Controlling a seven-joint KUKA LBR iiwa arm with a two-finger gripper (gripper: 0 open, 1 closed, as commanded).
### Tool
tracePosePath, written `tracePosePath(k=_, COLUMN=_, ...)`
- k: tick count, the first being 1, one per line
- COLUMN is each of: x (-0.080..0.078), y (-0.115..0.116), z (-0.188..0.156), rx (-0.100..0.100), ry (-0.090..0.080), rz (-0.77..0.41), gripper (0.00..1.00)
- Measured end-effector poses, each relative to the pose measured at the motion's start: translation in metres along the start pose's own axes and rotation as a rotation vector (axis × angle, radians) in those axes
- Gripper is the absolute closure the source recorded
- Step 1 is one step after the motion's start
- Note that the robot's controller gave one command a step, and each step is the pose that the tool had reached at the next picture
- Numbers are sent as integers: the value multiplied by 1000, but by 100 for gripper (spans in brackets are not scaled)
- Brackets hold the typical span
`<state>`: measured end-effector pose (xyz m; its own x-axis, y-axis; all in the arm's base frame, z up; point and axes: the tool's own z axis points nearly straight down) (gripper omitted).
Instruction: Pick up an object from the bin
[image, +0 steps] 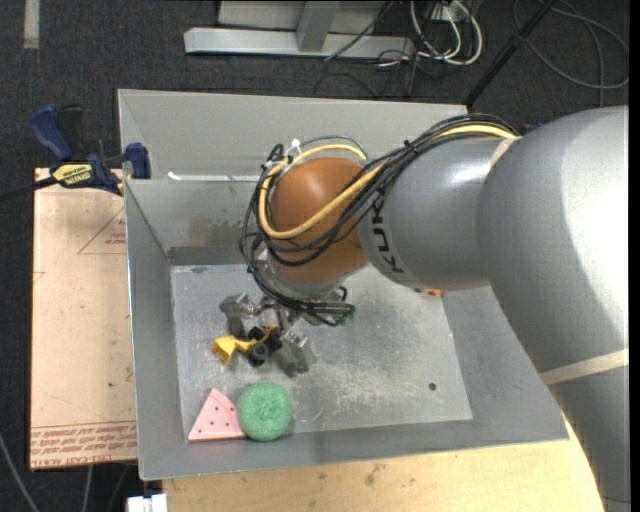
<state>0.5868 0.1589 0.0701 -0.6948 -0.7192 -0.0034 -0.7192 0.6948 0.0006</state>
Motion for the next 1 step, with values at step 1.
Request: tracePosePath(k=1, x=-30, y=17, z=0, rx=0, ry=0, rz=-229, gripper=100)
